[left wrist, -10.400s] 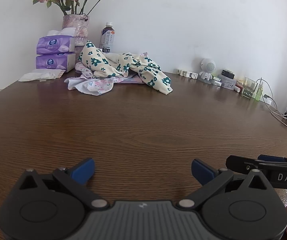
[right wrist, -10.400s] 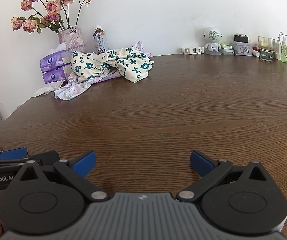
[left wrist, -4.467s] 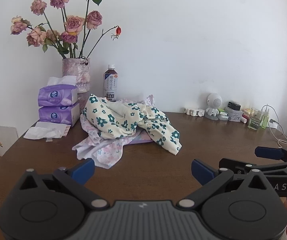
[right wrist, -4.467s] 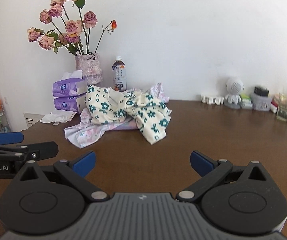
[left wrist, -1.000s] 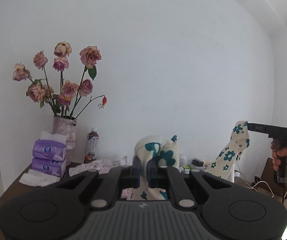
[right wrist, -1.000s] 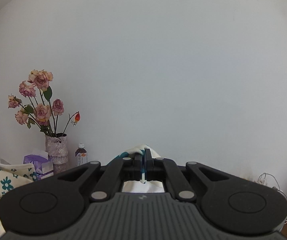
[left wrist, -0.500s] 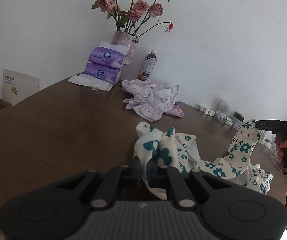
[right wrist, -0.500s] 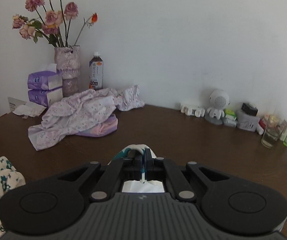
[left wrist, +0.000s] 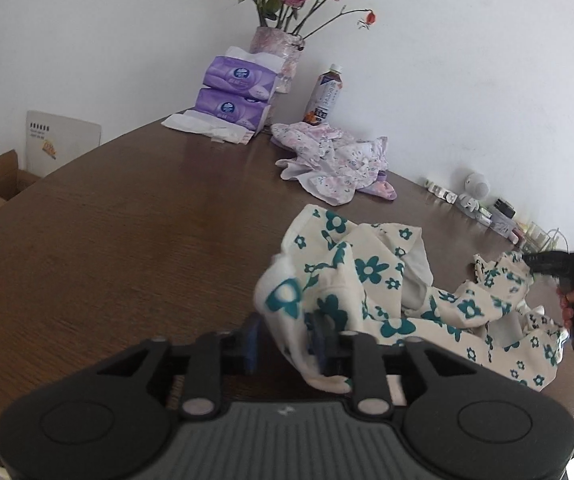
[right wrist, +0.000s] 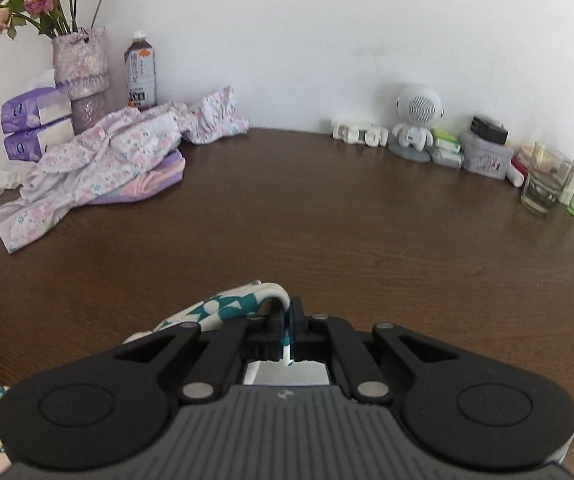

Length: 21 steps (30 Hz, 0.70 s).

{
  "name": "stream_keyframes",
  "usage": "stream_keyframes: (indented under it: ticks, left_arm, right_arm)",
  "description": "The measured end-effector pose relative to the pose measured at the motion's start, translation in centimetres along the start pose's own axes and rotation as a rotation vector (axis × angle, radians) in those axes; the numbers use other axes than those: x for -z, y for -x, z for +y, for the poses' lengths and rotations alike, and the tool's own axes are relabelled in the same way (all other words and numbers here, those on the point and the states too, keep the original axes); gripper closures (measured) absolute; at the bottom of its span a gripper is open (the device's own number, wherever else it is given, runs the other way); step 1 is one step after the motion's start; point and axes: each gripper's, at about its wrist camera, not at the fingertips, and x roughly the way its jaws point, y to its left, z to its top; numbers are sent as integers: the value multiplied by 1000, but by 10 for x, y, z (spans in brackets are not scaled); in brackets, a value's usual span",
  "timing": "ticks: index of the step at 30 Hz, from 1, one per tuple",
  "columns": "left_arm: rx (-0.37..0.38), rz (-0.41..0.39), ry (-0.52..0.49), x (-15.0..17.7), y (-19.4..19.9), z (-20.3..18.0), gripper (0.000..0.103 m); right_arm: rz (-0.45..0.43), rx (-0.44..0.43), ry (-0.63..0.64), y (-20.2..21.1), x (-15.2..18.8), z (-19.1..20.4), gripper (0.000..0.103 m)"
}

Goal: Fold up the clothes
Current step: 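Lift the cream garment with both grippers and pull it off the pink cloth, then lower the garment onto the open table and regrip its hem with both grippers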

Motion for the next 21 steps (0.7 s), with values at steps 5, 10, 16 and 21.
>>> stream_keyframes:
  ticks: [5,10,16,21]
  left_arm:
    - [0,-26,12,-17,17,4,22]
    - [32,-60,-24,-35,28,-2,14]
    - [38,-19,-102,-58,6,-20,14]
    - [56,31,-197,-78,-21,-42,14]
  right_arm:
    - [42,-8,-13,12,8,-15,46]
    - [41,-5,6,41,28,-34,28]
    - [1,-48,-34,85,58,-53,25]
    - [4,-88,-33,105,77,-57,24]
